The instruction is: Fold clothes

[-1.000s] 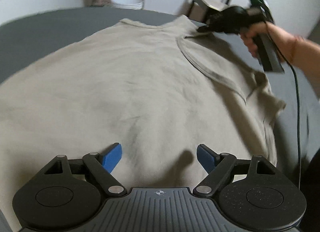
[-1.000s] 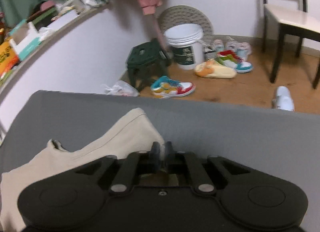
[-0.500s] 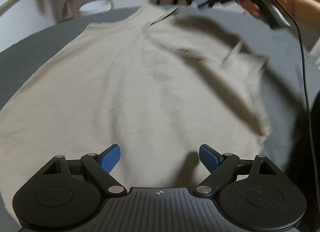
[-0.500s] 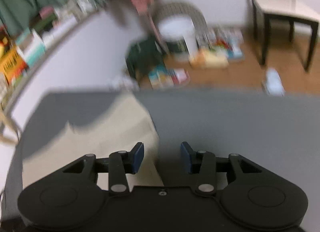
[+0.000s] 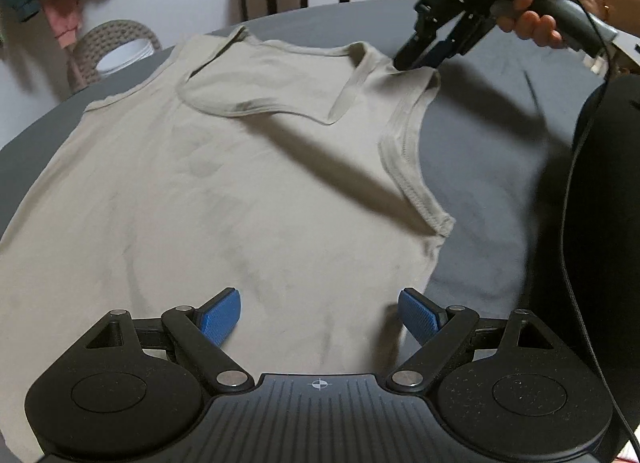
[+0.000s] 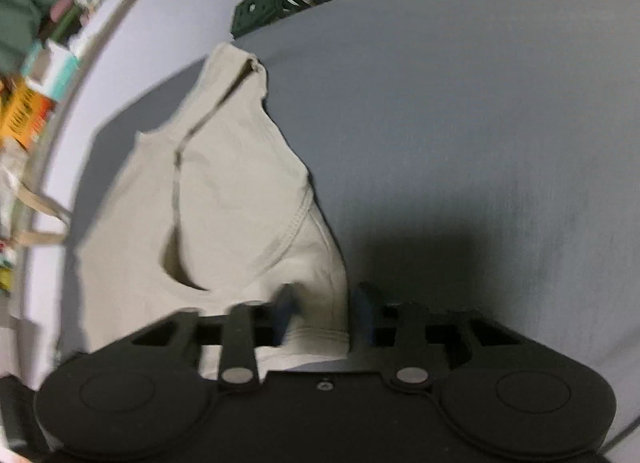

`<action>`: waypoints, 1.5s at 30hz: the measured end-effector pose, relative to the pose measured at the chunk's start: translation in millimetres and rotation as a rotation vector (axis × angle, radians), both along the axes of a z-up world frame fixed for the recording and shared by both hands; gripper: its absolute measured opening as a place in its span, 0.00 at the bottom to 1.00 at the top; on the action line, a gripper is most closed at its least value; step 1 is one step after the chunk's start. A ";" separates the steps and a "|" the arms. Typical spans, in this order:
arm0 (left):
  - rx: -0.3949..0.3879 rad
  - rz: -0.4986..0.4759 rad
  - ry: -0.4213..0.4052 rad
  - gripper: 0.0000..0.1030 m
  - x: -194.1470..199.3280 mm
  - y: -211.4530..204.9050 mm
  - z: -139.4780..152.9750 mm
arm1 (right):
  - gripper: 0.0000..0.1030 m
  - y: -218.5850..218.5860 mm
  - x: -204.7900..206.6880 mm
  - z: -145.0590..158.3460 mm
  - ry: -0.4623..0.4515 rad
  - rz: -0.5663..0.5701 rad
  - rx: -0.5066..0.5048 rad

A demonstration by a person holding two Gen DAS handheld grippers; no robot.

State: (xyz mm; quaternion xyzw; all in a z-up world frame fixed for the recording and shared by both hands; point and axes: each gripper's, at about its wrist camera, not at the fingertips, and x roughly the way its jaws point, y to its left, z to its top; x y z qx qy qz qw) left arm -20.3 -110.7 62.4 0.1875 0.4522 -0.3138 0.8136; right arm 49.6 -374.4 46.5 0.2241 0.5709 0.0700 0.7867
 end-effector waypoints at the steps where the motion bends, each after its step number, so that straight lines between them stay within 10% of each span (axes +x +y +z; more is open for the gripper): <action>1: 0.003 0.013 0.006 0.84 1.1 2.0 0.1 | 0.06 3.0 -0.4 1.1 -0.003 0.029 -0.041; 8: 0.023 0.047 0.058 0.84 12.7 7.5 -12.0 | 0.01 1.6 -11.1 9.5 -0.047 0.144 -0.309; 12: 0.034 0.011 0.047 0.84 9.4 6.6 -14.0 | 0.10 -15.4 -13.9 15.3 -0.072 0.032 -0.184; 14: 0.016 0.009 0.052 0.84 8.8 7.6 -11.2 | 0.31 -16.5 -15.1 20.3 -0.086 0.007 -0.126; 17: -0.047 -0.018 0.068 0.84 6.1 8.0 -5.9 | 0.28 -12.8 -11.9 18.5 -0.048 0.017 -0.067; 19: -0.067 -0.068 0.077 0.84 0.1 5.0 -3.1 | 0.07 -9.5 -12.0 15.9 -0.030 0.048 -0.086; 27: 0.125 -0.341 -0.049 0.84 -43.6 -11.4 -2.4 | 0.16 4.9 -14.8 28.1 -0.061 0.088 -0.183; 32: 0.348 -0.504 -0.232 0.84 -78.3 -6.6 3.7 | 0.25 76.6 -47.3 72.4 -0.292 0.501 -0.268; 39: 0.478 -0.541 -0.178 0.84 -94.6 -6.5 -5.4 | 0.26 212.1 -123.5 52.5 -0.469 1.292 -0.591; 45: 0.475 -0.505 -0.144 0.73 -100.3 -9.8 -7.7 | 0.27 258.8 -143.4 8.4 -0.448 1.564 -0.803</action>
